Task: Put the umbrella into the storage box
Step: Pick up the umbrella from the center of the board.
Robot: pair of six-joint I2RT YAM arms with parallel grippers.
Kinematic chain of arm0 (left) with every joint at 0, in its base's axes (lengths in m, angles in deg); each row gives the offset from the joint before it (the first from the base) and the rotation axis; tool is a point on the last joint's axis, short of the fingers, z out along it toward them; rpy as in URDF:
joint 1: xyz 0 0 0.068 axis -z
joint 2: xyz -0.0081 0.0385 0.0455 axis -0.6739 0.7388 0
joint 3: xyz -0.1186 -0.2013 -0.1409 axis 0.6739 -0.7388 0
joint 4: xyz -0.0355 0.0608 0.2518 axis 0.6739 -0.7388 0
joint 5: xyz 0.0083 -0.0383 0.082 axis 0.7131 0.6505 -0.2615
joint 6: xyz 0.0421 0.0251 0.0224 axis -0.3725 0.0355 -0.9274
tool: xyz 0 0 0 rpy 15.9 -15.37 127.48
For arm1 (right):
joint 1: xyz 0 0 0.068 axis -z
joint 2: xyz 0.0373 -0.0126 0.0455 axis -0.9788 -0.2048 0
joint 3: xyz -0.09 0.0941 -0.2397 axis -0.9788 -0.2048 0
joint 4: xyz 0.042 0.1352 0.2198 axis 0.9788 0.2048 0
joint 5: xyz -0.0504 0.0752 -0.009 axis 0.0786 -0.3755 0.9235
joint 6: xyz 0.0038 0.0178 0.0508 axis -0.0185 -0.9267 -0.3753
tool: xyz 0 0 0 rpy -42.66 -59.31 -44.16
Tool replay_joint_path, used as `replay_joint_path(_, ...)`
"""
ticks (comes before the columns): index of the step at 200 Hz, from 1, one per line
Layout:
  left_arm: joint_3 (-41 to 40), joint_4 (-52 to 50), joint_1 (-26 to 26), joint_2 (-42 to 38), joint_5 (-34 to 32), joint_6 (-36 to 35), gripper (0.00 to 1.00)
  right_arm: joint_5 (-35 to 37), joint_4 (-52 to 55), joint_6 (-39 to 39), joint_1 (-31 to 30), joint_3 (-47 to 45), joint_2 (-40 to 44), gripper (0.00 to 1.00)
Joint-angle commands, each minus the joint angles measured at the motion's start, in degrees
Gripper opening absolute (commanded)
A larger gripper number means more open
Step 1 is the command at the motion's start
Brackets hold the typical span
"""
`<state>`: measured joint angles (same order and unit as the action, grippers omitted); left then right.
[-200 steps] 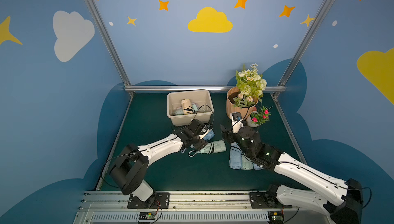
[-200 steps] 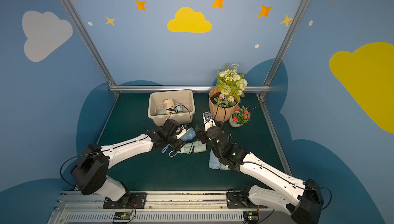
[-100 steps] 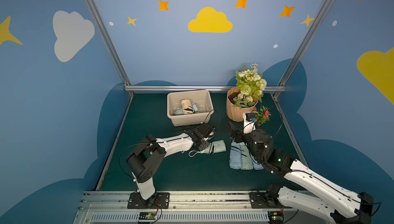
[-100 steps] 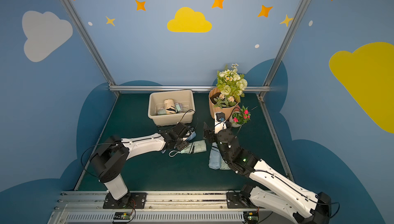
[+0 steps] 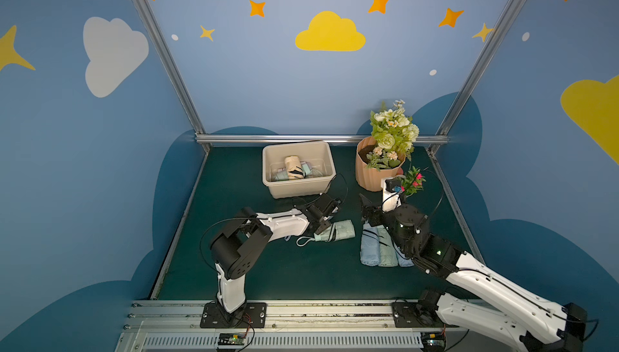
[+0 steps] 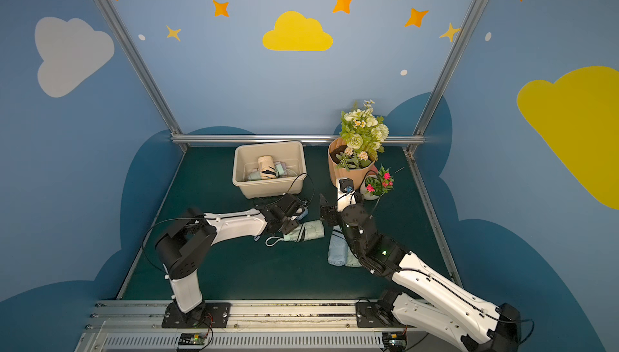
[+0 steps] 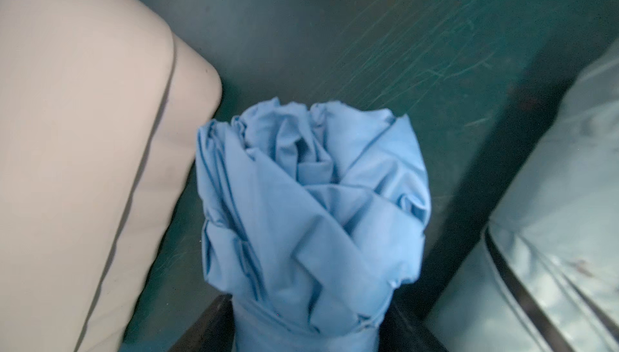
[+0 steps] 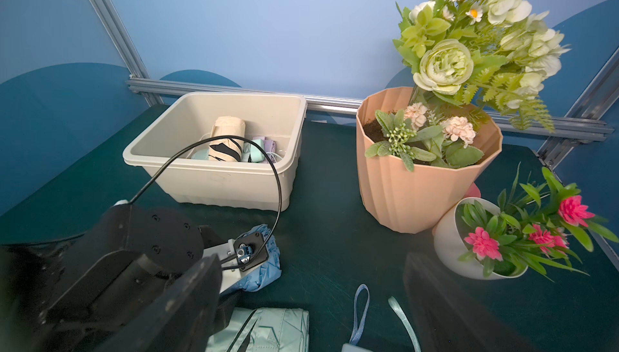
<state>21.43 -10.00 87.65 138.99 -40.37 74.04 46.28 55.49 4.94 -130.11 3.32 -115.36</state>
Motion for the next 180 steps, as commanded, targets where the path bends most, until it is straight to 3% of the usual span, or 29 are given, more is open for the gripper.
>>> replay_joint_path(1,0.44,-0.35,-0.15,1.17,-0.38,-0.14,0.69,-0.73,-1.70,-0.80,0.24,-0.17,0.42,0.91)
replay_joint_path(37,0.18,-0.84,-0.27,0.84,-0.60,-0.33,0.62,-0.71,-2.78,-1.67,0.50,-0.61,-0.46,0.91)
replay_joint_path(95,0.08,-2.18,-0.47,-2.15,-0.18,-0.45,0.35,-3.66,-1.52,-9.25,0.76,-1.25,-4.63,0.90)
replay_joint_path(121,0.20,-2.71,-0.61,-4.16,-0.88,-1.05,0.32,-3.88,-2.63,-13.09,0.77,-2.24,-5.95,0.90)
replay_joint_path(153,-0.09,-3.27,-0.46,-7.97,-1.30,-0.99,0.20,-2.81,-5.15,-13.52,0.77,-3.21,-7.05,0.90)
replay_joint_path(180,-0.79,-3.59,-0.54,-11.68,-1.22,-0.27,0.03,-2.37,-5.02,-12.68,1.02,-2.54,-8.13,0.90)
